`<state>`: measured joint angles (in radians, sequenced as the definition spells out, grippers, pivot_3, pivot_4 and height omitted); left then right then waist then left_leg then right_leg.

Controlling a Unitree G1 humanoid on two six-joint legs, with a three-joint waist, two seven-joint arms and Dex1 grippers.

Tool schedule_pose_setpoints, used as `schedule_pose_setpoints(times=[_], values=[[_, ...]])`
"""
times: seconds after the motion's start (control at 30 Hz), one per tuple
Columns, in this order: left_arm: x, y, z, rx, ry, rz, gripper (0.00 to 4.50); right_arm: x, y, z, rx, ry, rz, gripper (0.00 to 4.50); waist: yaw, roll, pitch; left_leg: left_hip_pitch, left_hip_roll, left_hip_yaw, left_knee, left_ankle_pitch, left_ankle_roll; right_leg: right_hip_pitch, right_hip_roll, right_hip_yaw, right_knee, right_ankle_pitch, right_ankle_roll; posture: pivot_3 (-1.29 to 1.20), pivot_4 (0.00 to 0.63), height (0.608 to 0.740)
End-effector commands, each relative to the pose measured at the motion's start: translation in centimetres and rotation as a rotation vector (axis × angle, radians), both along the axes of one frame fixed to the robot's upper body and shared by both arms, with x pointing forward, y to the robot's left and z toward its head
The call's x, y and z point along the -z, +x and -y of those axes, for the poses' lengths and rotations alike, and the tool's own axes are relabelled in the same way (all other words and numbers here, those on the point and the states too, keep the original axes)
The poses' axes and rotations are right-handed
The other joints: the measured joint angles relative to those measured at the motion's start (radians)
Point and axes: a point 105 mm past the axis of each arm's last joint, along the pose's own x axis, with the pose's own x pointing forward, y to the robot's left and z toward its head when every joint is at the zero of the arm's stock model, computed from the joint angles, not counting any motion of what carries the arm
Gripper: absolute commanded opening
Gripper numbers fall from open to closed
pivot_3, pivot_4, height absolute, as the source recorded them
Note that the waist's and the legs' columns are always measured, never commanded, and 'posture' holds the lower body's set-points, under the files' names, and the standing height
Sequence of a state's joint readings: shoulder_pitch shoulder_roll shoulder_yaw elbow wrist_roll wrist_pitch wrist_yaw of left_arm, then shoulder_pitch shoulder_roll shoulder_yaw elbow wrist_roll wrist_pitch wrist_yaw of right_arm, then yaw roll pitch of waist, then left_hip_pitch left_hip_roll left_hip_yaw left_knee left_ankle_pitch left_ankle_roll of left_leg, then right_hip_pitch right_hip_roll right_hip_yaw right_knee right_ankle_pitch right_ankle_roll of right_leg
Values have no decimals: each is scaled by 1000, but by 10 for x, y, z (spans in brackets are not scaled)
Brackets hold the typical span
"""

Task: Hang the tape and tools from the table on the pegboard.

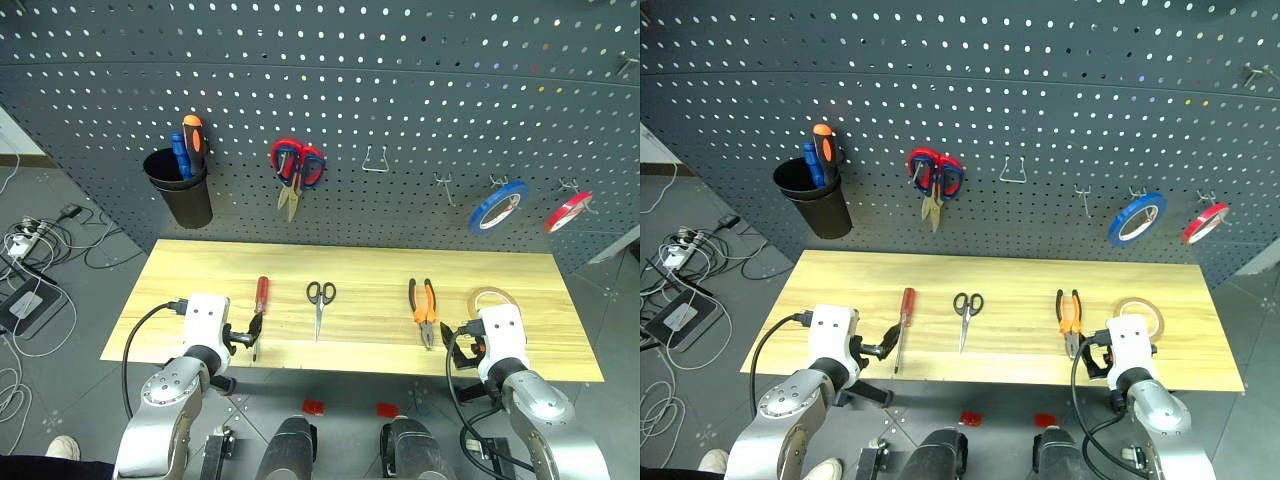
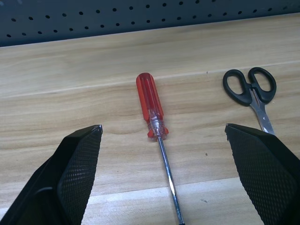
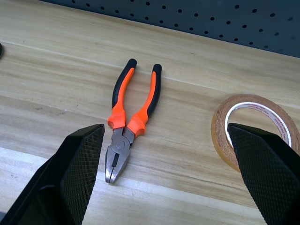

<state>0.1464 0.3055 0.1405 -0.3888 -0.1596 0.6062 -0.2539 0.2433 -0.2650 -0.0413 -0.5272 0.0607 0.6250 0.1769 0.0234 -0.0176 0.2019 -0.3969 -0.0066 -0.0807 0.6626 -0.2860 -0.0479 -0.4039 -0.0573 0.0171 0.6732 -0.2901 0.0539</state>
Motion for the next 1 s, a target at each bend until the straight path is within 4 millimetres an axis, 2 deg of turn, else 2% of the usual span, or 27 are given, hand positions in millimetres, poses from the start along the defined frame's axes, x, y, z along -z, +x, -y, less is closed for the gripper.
schedule_pose_setpoints(times=[0.03, 0.17, 0.37, 0.47, 0.57, 0.83, 1.0], values=[[-13, 4, 8, 60, 0, 43, 4444, -10, 5, 11, 7, -18, 33, 4500, 0, 0, 5, 0, 0, 0, 0, 0, 0, 0, 0, 0, 0, 0, 0, 89, 250, 740], [-22, 13, 35, 216, -16, 60, 4444, -9, 13, 18, -12, -25, 25, 4500, 0, 0, 15, 0, 0, -1, 0, 0, 0, 0, 0, -1, 0, 0, 0, 83, 260, 740], [-42, 31, 105, 564, -57, 103, 4444, -7, 28, 28, -53, -34, -4, 4500, -5, 1, 40, 0, 0, 0, 1, 0, 0, 0, 0, -1, 2, 0, 0, 60, 306, 740], [-51, 38, 148, 758, -78, 133, 4444, -6, 40, 38, -25, -18, -15, 4500, -15, 0, 59, 0, 0, 0, 1, 0, 0, 0, 0, -1, 2, 0, 0, 50, 328, 740], [-56, 40, 182, 937, -53, 160, 4444, -4, 50, 45, -2, -13, -18, 4500, -23, -2, 80, -2, -1, 1, 3, 0, 0, -1, 0, -1, 4, 0, 0, 39, 352, 740], [-62, 47, 233, 1236, 44, 238, 4444, -5, 71, 58, 59, 13, -4, 4500, -48, -3, 134, -3, 0, 3, 4, 0, 0, -2, 0, 0, 6, 0, 0, 3, 421, 740], [-63, 52, 246, 1290, 44, 259, 4444, -6, 80, 62, 69, 12, 6, 4500, -55, -4, 161, -4, 0, 4, 5, 0, 0, -2, 0, 0, 6, 0, 0, -6, 443, 740]])
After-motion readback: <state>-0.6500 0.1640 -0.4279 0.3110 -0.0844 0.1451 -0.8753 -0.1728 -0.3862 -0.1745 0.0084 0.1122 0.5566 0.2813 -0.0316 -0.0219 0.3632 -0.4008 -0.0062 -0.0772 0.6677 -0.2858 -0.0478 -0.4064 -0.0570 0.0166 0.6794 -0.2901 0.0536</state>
